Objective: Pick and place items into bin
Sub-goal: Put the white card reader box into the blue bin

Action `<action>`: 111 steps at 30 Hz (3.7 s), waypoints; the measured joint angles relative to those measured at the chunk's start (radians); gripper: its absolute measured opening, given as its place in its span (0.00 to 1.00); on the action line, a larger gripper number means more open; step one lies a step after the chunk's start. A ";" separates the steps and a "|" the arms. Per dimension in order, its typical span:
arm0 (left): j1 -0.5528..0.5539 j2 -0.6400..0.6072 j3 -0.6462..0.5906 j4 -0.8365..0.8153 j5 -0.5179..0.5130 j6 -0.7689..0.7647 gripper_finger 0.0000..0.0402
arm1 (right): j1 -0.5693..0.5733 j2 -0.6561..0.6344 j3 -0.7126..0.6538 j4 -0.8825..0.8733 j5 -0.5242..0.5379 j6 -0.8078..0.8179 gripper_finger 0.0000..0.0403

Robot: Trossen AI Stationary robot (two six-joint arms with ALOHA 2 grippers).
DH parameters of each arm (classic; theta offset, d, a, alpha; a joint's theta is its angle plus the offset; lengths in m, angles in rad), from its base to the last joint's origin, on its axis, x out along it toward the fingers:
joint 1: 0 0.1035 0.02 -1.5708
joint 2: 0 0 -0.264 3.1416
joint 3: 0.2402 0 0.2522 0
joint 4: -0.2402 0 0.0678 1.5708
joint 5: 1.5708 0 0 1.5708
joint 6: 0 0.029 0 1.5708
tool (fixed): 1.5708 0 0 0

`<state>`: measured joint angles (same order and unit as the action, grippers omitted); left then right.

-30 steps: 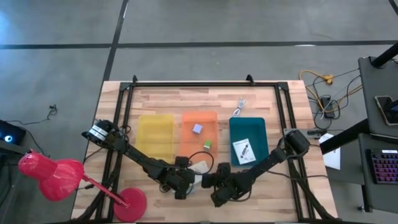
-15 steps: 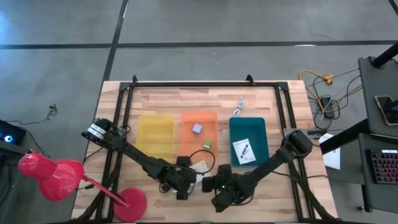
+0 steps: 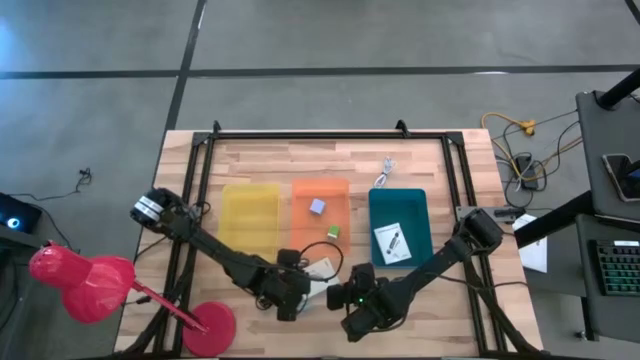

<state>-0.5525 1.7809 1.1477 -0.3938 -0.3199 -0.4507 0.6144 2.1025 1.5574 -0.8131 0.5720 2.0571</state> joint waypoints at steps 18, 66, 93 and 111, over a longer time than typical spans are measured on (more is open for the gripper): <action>0.003 0.035 -0.075 0.018 -0.081 -0.067 0.00 | -0.028 0.000 0.002 0.046 -0.004 -0.086 0.02; -0.010 0.056 -0.274 0.208 0.031 -0.246 0.00 | -0.121 0.072 -0.088 0.348 -0.073 -0.074 0.45; -0.012 0.055 -0.263 0.247 0.040 -0.217 0.00 | -0.145 0.064 -0.086 0.432 -0.143 -0.274 0.04; -0.017 -0.130 -0.183 0.240 -0.012 -0.158 0.00 | -0.020 0.014 0.180 -0.132 -0.094 -0.173 0.02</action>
<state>-0.5690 1.6513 0.9644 -0.1539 -0.3318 -0.6085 0.5947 2.1162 1.7378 -0.9451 0.4785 1.8843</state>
